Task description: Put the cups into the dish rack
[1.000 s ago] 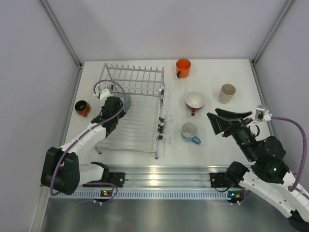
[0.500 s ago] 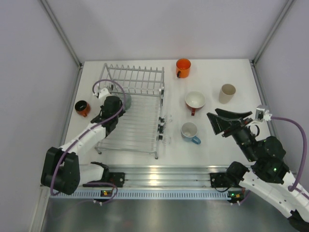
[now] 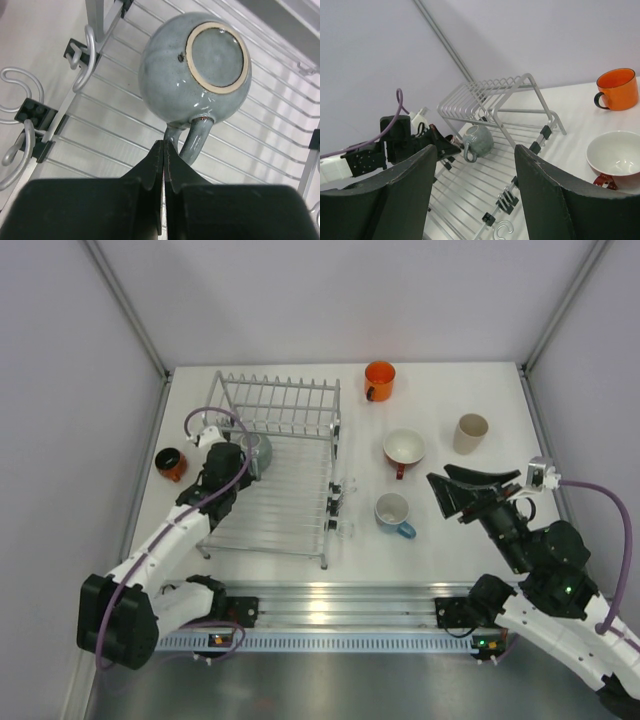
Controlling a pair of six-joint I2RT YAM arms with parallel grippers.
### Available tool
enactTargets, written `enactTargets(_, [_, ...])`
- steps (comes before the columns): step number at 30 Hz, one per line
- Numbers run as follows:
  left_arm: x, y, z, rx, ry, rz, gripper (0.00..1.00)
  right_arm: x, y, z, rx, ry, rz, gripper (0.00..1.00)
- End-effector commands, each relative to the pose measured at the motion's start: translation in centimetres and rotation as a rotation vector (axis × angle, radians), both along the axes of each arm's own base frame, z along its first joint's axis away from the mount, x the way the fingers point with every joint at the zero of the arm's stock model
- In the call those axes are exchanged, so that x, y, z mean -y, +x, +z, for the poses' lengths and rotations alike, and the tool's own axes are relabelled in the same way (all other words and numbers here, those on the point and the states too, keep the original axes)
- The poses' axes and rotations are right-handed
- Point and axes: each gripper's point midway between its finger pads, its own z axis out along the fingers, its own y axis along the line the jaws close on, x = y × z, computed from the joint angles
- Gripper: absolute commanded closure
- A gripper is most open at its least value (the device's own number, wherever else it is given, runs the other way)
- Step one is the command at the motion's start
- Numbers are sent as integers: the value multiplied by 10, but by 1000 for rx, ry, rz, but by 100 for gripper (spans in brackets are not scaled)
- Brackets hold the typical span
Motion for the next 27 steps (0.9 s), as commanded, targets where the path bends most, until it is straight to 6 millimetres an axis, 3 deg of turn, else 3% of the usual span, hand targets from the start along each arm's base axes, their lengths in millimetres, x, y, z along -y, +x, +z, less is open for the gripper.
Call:
enactTargets(1, [8,-8,8,-26,-25,-51,100,0,-6,18,32,25,20,36])
enactTargets(11, [31,-21,-27,-167,-87,-141,100,2,-6,16,33,31,17,36])
enactTargets(18, [42,-8,-18,-88,-114,-176,100,4,-6,13,30,29,6,36])
enactTargets(27, [24,17,-22,-38,-37,-86,100,8,-6,11,26,24,-9,36])
